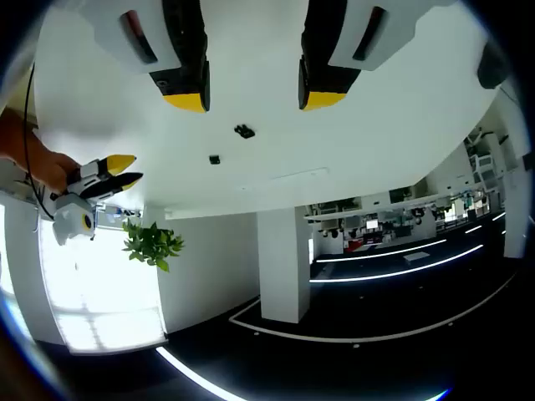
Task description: Snap the two parts of the plastic buckle together until the buckle closes and remains connected.
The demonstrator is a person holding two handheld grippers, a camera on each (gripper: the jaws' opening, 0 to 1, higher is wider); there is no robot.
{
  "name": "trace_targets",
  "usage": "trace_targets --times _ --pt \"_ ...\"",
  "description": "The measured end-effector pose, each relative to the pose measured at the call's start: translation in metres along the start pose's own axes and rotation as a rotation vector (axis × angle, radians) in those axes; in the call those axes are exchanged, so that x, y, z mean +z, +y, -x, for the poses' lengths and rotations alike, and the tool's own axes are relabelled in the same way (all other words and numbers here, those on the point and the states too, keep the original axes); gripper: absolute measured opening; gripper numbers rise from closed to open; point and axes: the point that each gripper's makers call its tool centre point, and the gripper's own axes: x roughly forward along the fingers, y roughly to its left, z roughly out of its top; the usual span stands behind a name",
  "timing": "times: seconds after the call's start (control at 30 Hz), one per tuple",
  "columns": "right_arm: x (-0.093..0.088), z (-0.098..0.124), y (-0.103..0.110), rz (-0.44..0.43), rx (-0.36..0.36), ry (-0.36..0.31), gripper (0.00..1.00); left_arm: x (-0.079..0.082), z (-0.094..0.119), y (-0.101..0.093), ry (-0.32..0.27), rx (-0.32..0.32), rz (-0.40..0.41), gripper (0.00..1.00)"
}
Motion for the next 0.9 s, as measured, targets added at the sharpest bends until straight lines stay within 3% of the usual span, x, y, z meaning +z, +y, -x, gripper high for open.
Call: trace_targets --times 0.9 --pt "0.005 -0.013 -0.004 -0.026 0.031 -0.009 0.35 0.009 -0.013 -0.004 0.001 -0.023 -0.009 0.43"
